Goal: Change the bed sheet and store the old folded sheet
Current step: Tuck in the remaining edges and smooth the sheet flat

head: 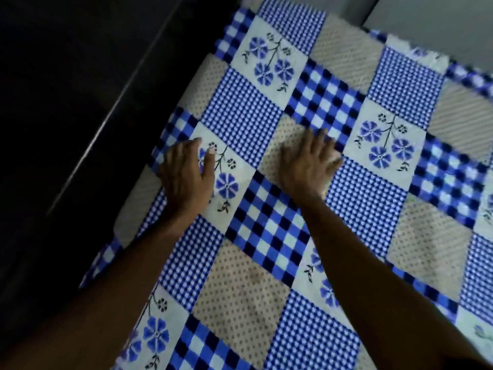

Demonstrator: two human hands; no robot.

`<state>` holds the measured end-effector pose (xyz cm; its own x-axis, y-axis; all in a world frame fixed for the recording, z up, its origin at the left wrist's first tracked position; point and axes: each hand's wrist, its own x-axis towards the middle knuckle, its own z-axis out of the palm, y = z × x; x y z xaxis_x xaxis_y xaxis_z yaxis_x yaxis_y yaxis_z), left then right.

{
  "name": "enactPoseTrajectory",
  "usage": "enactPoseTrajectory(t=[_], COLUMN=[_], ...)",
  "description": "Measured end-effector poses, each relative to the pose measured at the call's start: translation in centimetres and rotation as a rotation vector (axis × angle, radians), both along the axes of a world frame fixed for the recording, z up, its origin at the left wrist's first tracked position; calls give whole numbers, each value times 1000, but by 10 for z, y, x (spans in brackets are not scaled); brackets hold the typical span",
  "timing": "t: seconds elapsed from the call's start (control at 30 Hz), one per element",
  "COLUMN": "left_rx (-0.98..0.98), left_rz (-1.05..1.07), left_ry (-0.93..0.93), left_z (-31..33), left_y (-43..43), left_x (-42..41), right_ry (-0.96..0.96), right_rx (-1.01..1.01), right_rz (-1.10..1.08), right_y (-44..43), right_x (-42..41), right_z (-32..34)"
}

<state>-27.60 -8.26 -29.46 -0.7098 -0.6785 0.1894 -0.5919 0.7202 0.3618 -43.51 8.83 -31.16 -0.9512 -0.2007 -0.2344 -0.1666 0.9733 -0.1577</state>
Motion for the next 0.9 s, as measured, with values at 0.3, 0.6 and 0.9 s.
enactPoseTrajectory(t=[0.3, 0.6, 0.9], left_rx=[159, 3, -34], left_rz=[-220, -661, -268], left_ry=[235, 8, -204], left_z=[1, -20, -39], left_y=[-64, -46, -133], left_x=[-160, -254, -306], right_ry=[30, 184, 105], right_rx=[-177, -124, -133], right_rz=[821, -199, 355], right_y=[-141, -6, -158], right_x=[18, -149, -179], right_z=[-8, -6, -10])
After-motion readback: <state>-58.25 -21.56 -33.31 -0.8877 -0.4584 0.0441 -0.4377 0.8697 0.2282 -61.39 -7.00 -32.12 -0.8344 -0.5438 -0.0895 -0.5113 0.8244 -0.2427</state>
